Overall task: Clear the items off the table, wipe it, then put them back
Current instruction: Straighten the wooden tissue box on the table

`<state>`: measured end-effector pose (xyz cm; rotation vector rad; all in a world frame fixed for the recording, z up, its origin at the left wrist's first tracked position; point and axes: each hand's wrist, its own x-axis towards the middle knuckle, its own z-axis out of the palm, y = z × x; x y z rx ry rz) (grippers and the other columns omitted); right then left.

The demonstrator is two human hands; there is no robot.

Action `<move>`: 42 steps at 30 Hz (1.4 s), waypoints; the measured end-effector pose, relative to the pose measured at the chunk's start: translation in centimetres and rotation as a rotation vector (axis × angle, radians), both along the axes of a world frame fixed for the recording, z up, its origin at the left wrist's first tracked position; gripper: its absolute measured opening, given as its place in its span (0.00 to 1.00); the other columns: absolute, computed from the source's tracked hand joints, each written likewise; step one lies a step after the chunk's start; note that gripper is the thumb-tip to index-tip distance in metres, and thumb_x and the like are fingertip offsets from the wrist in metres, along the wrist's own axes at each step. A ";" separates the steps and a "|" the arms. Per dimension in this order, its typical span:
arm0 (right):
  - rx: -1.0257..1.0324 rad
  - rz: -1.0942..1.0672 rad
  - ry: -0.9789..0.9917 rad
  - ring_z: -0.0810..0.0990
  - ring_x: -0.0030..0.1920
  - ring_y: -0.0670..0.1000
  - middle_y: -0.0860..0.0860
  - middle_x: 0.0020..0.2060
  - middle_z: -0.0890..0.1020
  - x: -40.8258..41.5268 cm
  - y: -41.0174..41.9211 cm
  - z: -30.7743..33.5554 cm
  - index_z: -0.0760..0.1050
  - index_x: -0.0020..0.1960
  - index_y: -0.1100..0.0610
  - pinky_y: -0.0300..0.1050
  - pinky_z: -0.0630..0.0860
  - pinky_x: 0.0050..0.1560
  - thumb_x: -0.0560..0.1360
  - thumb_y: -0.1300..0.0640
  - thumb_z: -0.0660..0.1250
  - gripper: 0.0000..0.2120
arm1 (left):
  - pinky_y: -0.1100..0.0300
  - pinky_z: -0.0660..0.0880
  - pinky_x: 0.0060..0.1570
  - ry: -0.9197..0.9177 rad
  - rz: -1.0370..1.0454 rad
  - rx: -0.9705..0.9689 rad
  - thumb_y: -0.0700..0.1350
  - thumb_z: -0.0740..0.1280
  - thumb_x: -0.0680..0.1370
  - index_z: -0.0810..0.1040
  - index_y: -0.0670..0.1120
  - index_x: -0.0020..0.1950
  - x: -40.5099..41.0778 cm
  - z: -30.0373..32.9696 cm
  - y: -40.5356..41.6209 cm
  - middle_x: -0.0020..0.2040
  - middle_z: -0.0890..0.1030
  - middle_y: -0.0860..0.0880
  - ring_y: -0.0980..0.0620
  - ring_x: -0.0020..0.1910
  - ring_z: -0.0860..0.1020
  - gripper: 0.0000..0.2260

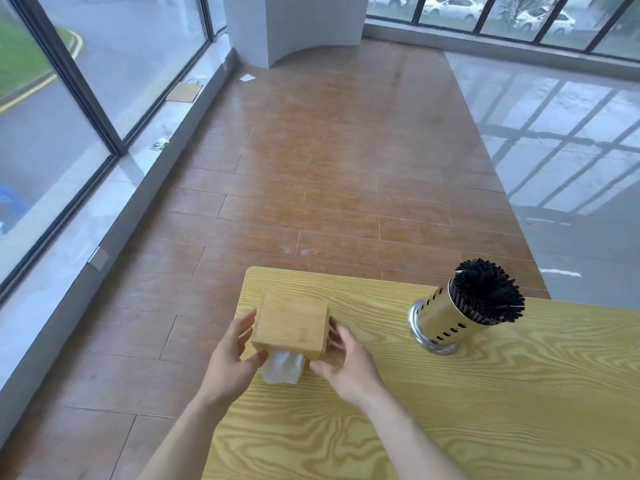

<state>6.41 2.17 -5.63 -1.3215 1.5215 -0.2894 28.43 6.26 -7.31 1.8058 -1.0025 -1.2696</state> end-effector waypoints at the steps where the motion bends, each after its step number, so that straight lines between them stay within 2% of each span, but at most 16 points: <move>1: 0.001 -0.004 -0.004 0.71 0.73 0.47 0.43 0.71 0.74 0.1 -0.2 -0.1 0.61 0.79 0.46 0.47 0.68 0.74 0.72 0.55 0.78 0.41 | 0.53 0.71 0.70 0.026 -0.007 -0.003 0.32 0.70 0.74 0.71 0.62 0.71 0.0 -0.2 -0.1 0.66 0.80 0.57 0.58 0.68 0.76 0.33; 3: 0.000 -0.026 -0.039 0.75 0.68 0.45 0.43 0.68 0.76 0.3 -0.5 -0.1 0.64 0.77 0.46 0.42 0.71 0.70 0.73 0.57 0.77 0.38 | 0.53 0.74 0.65 0.066 -0.018 -0.010 0.31 0.69 0.75 0.73 0.62 0.69 -0.1 -0.2 -0.3 0.64 0.82 0.55 0.55 0.66 0.79 0.31; 5: 0.009 -0.060 -0.086 0.80 0.59 0.41 0.43 0.65 0.78 0.4 -0.7 0.1 0.66 0.75 0.46 0.32 0.74 0.59 0.73 0.61 0.76 0.35 | 0.53 0.76 0.64 0.081 -0.018 -0.020 0.31 0.69 0.76 0.74 0.61 0.69 -0.1 -0.3 -0.4 0.64 0.82 0.54 0.54 0.64 0.80 0.30; 7: 0.009 -0.076 -0.119 0.81 0.53 0.36 0.42 0.61 0.79 0.4 -0.8 0.1 0.67 0.73 0.44 0.26 0.75 0.49 0.73 0.64 0.76 0.35 | 0.53 0.76 0.64 0.074 -0.019 -0.026 0.31 0.70 0.76 0.74 0.61 0.69 -0.1 -0.3 -0.4 0.63 0.82 0.54 0.54 0.63 0.81 0.30; 11: -0.015 -0.092 -0.150 0.83 0.54 0.38 0.42 0.59 0.82 0.6 -1.2 0.4 0.69 0.70 0.43 0.28 0.77 0.49 0.73 0.64 0.76 0.32 | 0.51 0.76 0.64 0.046 -0.030 -0.030 0.34 0.70 0.76 0.74 0.61 0.69 0.2 0.0 -0.8 0.61 0.84 0.56 0.55 0.61 0.82 0.28; 15: -0.025 -0.146 -0.120 0.85 0.50 0.41 0.44 0.54 0.85 0.8 -2.0 0.9 0.70 0.65 0.47 0.35 0.79 0.50 0.73 0.55 0.77 0.26 | 0.54 0.79 0.57 0.033 0.024 -0.031 0.42 0.73 0.76 0.72 0.67 0.64 0.3 1.0 -1.6 0.57 0.85 0.55 0.59 0.55 0.83 0.25; 17: -0.033 -0.159 -0.099 0.85 0.47 0.41 0.45 0.51 0.86 0.9 -2.5 1.1 0.71 0.62 0.49 0.36 0.79 0.48 0.73 0.52 0.76 0.21 | 0.55 0.80 0.52 0.016 0.078 -0.043 0.45 0.73 0.76 0.74 0.64 0.60 0.3 1.6 -2.1 0.56 0.84 0.55 0.62 0.51 0.83 0.19; 20: -0.055 -0.171 -0.073 0.85 0.45 0.41 0.46 0.47 0.86 1.2 -2.9 1.4 0.72 0.59 0.49 0.36 0.78 0.43 0.75 0.50 0.74 0.16 | 0.52 0.81 0.52 -0.001 0.129 -0.059 0.46 0.72 0.77 0.77 0.58 0.55 0.1 2.2 -3.0 0.54 0.84 0.52 0.63 0.46 0.83 0.10; 22: -0.066 -0.181 -0.064 0.84 0.44 0.41 0.45 0.46 0.86 1.3 -3.1 1.5 0.72 0.60 0.48 0.35 0.76 0.41 0.77 0.50 0.72 0.14 | 0.56 0.78 0.50 -0.008 0.130 -0.062 0.46 0.71 0.78 0.78 0.57 0.54 0.0 2.4 -3.4 0.53 0.84 0.52 0.62 0.46 0.82 0.07; 25: -0.080 -0.196 -0.060 0.84 0.45 0.44 0.45 0.48 0.85 1.6 -3.3 1.2 0.72 0.64 0.47 0.43 0.82 0.48 0.78 0.51 0.71 0.16 | 0.60 0.75 0.48 -0.002 0.132 -0.062 0.46 0.69 0.79 0.78 0.57 0.55 -0.1 2.4 -3.7 0.53 0.85 0.53 0.60 0.50 0.82 0.07; 28: -0.074 -0.220 -0.089 0.85 0.47 0.46 0.44 0.48 0.84 1.9 -3.5 0.8 0.73 0.68 0.46 0.54 0.84 0.53 0.78 0.52 0.71 0.19 | 0.59 0.74 0.51 0.007 0.135 -0.040 0.45 0.68 0.80 0.77 0.61 0.57 -0.3 2.1 -3.8 0.53 0.84 0.56 0.57 0.54 0.81 0.11; 31: -0.058 -0.225 -0.109 0.84 0.50 0.47 0.44 0.50 0.84 2.3 -3.9 0.4 0.73 0.71 0.47 0.54 0.83 0.55 0.78 0.53 0.71 0.23 | 0.55 0.75 0.57 0.025 0.132 -0.028 0.44 0.66 0.80 0.76 0.64 0.59 -0.3 1.8 -3.9 0.56 0.83 0.56 0.55 0.57 0.81 0.15; 35: -0.050 -0.222 -0.121 0.84 0.53 0.47 0.46 0.54 0.84 2.7 -4.1 -0.2 0.70 0.74 0.46 0.54 0.82 0.59 0.77 0.56 0.71 0.27 | 0.56 0.74 0.61 0.033 0.127 -0.025 0.41 0.65 0.81 0.75 0.61 0.66 -0.3 1.4 -4.2 0.61 0.81 0.55 0.58 0.62 0.77 0.19; 39: -0.039 -0.238 -0.146 0.84 0.51 0.43 0.42 0.49 0.84 2.8 -4.2 -0.3 0.71 0.68 0.40 0.49 0.81 0.59 0.78 0.61 0.70 0.24 | 0.56 0.74 0.60 0.039 0.114 -0.012 0.40 0.65 0.80 0.73 0.62 0.68 -0.2 0.8 -4.4 0.61 0.80 0.54 0.56 0.62 0.78 0.21; 42: -0.045 -0.249 -0.147 0.84 0.51 0.44 0.44 0.53 0.85 2.8 -4.2 -0.7 0.71 0.65 0.38 0.49 0.81 0.60 0.78 0.61 0.70 0.23 | 0.55 0.73 0.62 0.035 0.106 -0.012 0.41 0.66 0.81 0.72 0.63 0.69 -0.3 0.5 -4.4 0.63 0.80 0.55 0.56 0.64 0.77 0.22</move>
